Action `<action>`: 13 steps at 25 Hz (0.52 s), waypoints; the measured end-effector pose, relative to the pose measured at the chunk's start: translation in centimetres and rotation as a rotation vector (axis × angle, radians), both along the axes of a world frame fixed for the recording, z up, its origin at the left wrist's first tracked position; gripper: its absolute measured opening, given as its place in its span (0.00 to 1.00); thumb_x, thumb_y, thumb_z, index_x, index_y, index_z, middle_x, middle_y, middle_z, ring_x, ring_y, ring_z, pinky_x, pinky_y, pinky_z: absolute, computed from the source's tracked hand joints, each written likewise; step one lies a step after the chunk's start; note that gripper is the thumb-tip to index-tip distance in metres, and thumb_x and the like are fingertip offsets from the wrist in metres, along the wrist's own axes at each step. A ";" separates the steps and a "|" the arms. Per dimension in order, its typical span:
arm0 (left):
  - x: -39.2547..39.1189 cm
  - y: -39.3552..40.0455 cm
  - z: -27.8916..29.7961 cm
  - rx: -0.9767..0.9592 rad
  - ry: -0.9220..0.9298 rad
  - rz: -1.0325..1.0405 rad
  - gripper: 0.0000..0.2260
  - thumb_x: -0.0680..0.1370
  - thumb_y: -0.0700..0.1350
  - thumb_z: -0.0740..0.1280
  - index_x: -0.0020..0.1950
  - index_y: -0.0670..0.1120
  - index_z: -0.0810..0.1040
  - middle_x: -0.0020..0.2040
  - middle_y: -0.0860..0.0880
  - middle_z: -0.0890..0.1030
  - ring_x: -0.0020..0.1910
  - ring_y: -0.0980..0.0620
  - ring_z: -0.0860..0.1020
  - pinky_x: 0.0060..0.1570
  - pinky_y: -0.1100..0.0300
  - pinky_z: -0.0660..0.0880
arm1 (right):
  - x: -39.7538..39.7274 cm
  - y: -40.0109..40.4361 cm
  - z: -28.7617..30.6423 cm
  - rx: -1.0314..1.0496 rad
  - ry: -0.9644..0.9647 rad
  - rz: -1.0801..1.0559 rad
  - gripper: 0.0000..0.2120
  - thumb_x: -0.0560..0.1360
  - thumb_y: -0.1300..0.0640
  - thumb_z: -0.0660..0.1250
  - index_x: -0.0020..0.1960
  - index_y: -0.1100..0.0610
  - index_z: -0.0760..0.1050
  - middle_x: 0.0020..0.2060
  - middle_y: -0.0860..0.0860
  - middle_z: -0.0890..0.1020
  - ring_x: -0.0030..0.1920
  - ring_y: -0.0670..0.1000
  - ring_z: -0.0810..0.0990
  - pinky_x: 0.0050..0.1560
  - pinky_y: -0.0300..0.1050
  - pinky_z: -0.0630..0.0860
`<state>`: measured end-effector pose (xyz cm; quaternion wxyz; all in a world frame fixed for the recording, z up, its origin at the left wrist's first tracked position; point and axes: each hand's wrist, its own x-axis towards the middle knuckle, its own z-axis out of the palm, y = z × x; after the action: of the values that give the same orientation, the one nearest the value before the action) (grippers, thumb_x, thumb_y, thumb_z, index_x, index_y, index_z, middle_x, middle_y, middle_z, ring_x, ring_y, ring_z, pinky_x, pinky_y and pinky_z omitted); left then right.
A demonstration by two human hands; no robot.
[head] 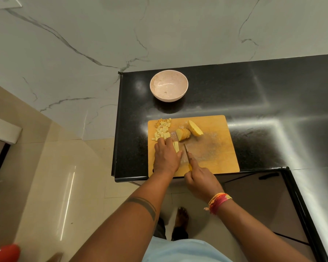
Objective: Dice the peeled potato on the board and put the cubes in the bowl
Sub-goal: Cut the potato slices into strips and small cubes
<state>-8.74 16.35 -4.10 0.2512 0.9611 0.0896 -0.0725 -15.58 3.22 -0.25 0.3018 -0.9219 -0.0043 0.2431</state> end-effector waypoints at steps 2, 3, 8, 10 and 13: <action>0.3 0.4 0.1 -0.014 0.015 -0.037 0.20 0.80 0.51 0.69 0.70 0.49 0.71 0.66 0.47 0.68 0.65 0.47 0.68 0.63 0.54 0.71 | 0.1 0.0 -0.2 0.006 0.005 0.002 0.35 0.81 0.54 0.56 0.84 0.51 0.45 0.32 0.51 0.79 0.30 0.51 0.76 0.31 0.48 0.71; 0.5 0.8 0.2 -0.028 0.019 -0.070 0.19 0.80 0.48 0.69 0.70 0.51 0.72 0.66 0.48 0.68 0.66 0.48 0.67 0.64 0.55 0.70 | 0.1 -0.1 -0.3 0.007 0.007 -0.003 0.35 0.81 0.55 0.56 0.84 0.51 0.45 0.32 0.51 0.79 0.30 0.51 0.76 0.30 0.48 0.71; 0.1 3.1 -0.1 -0.098 -0.004 -0.234 0.22 0.80 0.38 0.65 0.72 0.53 0.72 0.66 0.53 0.70 0.67 0.52 0.66 0.66 0.58 0.67 | -0.4 -0.7 -0.7 0.002 0.003 0.004 0.35 0.81 0.55 0.57 0.84 0.50 0.44 0.31 0.50 0.78 0.29 0.50 0.74 0.29 0.45 0.67; -0.4 3.3 -0.2 -0.090 -0.030 -0.203 0.24 0.79 0.41 0.67 0.75 0.52 0.70 0.67 0.52 0.70 0.67 0.51 0.67 0.69 0.56 0.67 | -0.3 -0.6 -0.9 0.006 -0.008 0.021 0.35 0.81 0.55 0.56 0.83 0.49 0.43 0.31 0.50 0.78 0.29 0.50 0.75 0.28 0.45 0.67; -0.7 2.9 -0.4 -0.091 -0.041 -0.133 0.24 0.80 0.44 0.69 0.76 0.49 0.70 0.66 0.51 0.70 0.67 0.52 0.68 0.67 0.59 0.67 | -0.2 0.1 -1.3 0.017 -0.025 0.062 0.36 0.82 0.55 0.56 0.83 0.47 0.40 0.31 0.50 0.78 0.30 0.51 0.76 0.29 0.46 0.69</action>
<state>-9.47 19.25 -4.48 0.2909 0.9538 0.0171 -0.0732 -15.78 3.34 -1.59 0.3018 -0.9217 -0.0384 0.2409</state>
